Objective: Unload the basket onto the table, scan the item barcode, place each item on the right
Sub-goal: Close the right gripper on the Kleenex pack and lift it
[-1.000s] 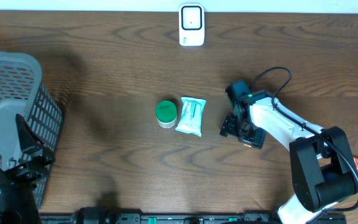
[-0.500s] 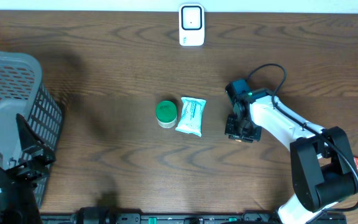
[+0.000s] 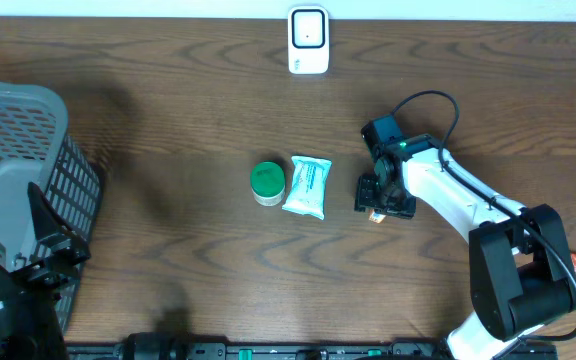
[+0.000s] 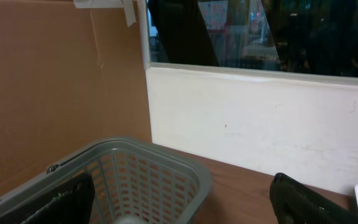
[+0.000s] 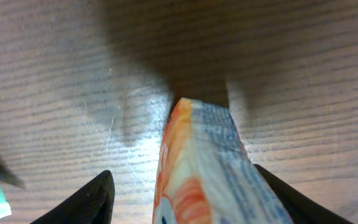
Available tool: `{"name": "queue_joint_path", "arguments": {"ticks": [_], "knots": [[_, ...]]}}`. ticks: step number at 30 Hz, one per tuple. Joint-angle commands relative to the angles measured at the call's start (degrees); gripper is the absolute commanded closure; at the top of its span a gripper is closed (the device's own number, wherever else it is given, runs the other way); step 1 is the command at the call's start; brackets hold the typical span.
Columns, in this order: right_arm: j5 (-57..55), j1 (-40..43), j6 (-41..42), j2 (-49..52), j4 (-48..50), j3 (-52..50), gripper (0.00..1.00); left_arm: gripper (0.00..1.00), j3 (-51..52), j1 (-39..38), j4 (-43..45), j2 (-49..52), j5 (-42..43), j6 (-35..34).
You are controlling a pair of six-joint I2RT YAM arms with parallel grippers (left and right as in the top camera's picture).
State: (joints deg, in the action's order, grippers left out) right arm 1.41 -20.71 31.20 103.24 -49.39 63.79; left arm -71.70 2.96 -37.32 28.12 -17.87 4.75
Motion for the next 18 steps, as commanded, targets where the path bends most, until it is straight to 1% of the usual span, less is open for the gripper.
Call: {"name": "queue_joint_path", "arguments": {"ticks": [1,3,4,14,16,18], "knots": [[-2.84,0.59,3.82,0.17,0.50,0.92,0.41,0.10,0.28,0.35,0.07,-0.26,0.70,0.35],[-3.69,0.59,5.11,0.17,0.55,0.87,0.48,0.10,0.28,0.35,0.07,-0.26,0.70,0.33],[-3.93,0.59,5.38,0.17,0.57,0.79,0.51,0.10,0.28,0.35,0.07,-0.26,0.70,0.33],[-5.42,0.59,8.68,0.52,2.99,-2.62,0.51,0.10,0.28,0.35,0.07,-0.28,0.70,0.33],[-5.35,0.61,9.14,0.98,4.15,-3.54,0.53,0.10,0.28,0.35,0.07,-0.37,0.70,0.33],[-5.38,0.63,9.99,1.36,5.05,-4.28,0.59,0.10,0.28,0.35,0.07,-0.55,0.70,0.33]]}}
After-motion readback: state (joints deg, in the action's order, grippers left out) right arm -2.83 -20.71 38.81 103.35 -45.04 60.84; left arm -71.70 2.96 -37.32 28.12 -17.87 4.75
